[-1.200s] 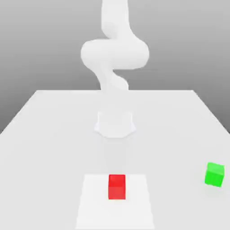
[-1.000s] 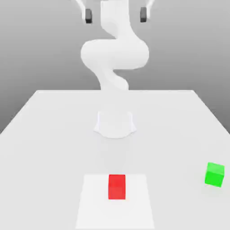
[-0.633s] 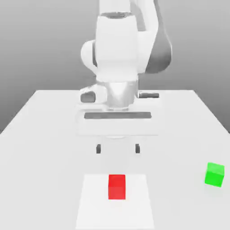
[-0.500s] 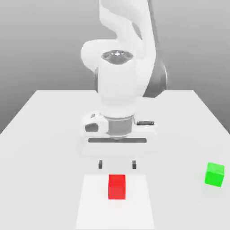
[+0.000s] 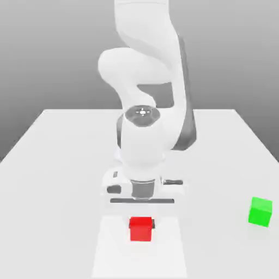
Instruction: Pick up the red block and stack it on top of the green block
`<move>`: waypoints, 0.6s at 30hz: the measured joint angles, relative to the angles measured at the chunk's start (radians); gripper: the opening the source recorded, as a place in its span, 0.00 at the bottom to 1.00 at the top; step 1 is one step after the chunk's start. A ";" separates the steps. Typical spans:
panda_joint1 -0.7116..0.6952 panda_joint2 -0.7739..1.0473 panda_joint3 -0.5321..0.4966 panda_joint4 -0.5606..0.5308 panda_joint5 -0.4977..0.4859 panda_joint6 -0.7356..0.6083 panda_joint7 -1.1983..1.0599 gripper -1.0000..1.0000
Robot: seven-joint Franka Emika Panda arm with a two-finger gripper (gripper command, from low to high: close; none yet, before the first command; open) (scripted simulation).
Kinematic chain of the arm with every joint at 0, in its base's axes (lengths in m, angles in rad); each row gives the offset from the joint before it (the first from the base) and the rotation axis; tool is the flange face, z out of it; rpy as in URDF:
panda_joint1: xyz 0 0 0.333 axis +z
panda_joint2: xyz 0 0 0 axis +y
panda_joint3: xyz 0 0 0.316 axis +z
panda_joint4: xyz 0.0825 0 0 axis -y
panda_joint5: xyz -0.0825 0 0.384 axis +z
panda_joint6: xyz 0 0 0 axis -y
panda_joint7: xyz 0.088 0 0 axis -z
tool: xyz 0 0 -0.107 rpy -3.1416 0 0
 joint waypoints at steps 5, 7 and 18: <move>0.020 -0.134 0.024 -0.009 -0.002 -0.126 -0.050 0.00; 0.050 -0.138 0.057 0.006 -0.007 -0.146 -0.127 0.00; 0.282 -0.119 0.211 0.105 -0.025 -0.231 -0.612 0.00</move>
